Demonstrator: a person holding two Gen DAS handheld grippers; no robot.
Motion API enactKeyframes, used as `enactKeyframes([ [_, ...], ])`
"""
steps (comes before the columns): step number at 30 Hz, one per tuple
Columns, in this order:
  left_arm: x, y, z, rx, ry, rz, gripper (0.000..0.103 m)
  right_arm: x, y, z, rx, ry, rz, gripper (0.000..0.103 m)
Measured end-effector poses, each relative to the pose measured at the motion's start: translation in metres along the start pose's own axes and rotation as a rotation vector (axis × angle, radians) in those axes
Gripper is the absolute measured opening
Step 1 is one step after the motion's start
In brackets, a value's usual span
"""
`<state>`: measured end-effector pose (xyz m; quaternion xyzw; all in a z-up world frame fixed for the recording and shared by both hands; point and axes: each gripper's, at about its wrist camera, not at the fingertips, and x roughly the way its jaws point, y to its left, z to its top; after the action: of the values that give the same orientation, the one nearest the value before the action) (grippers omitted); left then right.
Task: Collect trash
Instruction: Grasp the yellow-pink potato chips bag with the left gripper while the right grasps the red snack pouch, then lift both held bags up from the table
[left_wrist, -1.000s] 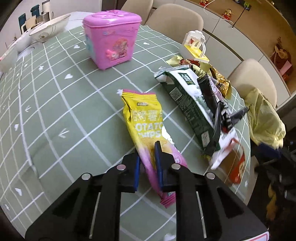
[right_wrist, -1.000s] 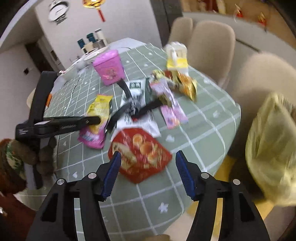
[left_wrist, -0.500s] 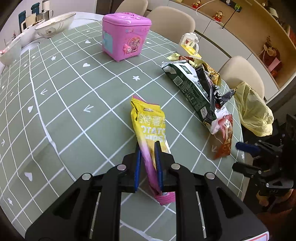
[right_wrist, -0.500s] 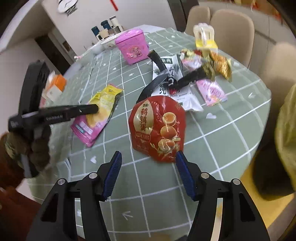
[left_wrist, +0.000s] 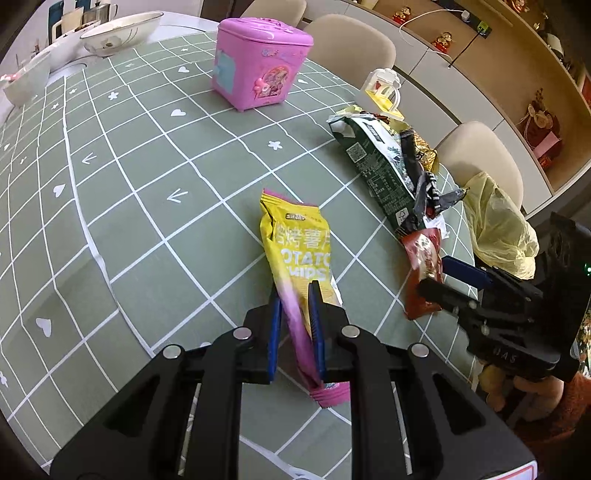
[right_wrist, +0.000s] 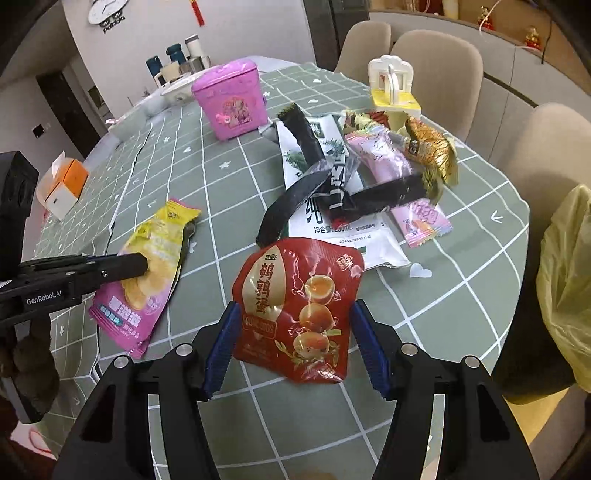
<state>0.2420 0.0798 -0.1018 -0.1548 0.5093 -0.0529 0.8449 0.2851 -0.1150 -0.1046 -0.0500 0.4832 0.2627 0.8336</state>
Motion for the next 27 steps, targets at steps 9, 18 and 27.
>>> enactKeyframes([
  [9, 0.003, -0.006, 0.002, 0.007, -0.004, -0.028, 0.014, -0.031, -0.005, -0.011, 0.003, -0.003, 0.047, 0.021],
  [18, -0.017, -0.022, 0.014, 0.049, -0.077, -0.041, 0.011, -0.065, -0.019, -0.015, 0.054, -0.071, 0.030, 0.021],
  [27, -0.022, -0.033, 0.014, 0.078, -0.084, 0.010, 0.017, -0.088, -0.032, -0.023, 0.076, -0.128, 0.037, 0.021],
])
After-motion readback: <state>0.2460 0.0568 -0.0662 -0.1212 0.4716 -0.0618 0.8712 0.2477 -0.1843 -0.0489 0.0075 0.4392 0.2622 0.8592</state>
